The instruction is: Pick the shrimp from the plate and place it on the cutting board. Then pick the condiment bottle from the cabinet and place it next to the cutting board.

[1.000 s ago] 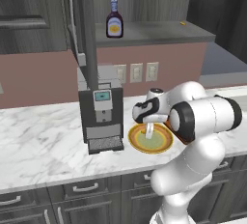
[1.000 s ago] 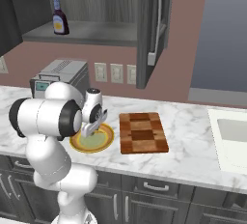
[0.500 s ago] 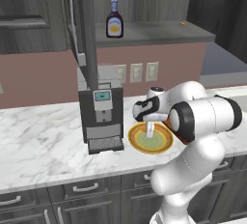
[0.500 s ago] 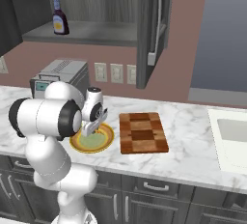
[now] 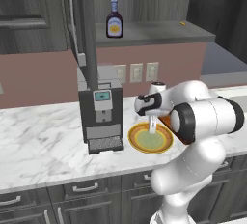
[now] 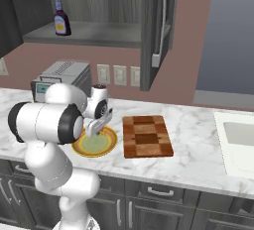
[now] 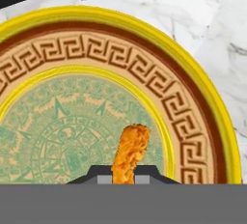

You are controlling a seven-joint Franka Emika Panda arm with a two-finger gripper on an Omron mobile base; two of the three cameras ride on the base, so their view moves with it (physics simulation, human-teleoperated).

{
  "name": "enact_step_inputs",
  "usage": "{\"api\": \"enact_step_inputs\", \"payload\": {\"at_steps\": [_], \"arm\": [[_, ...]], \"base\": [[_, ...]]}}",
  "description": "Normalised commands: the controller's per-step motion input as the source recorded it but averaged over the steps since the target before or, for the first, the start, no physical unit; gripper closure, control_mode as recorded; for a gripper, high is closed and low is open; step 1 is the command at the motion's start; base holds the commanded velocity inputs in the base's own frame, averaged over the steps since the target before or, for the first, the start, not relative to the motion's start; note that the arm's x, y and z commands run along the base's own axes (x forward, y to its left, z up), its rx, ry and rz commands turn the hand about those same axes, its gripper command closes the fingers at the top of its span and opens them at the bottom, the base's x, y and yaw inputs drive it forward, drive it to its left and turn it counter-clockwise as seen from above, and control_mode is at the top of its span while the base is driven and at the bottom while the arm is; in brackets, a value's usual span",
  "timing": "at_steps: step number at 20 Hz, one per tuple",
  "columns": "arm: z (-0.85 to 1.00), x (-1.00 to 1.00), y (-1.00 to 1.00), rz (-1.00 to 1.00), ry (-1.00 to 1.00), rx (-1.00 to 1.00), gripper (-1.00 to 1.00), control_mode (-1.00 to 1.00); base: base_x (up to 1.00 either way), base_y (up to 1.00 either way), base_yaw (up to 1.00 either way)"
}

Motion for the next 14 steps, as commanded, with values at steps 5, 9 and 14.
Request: {"api": "enact_step_inputs", "payload": {"at_steps": [5, 9, 14], "arm": [[0.19, -0.06, -0.11, 0.0, 0.07, -0.03, 1.0, -1.0], [0.09, -0.05, -0.17, 0.0, 0.03, -0.03, 1.0, -1.0], [0.0, -0.04, -0.35, 0.0, 0.0, 0.0, 1.0, -1.0]], "base": [[0.0, 0.0, 0.0], [0.0, 0.0, 0.0], [0.0, 0.0, 0.0]]}}
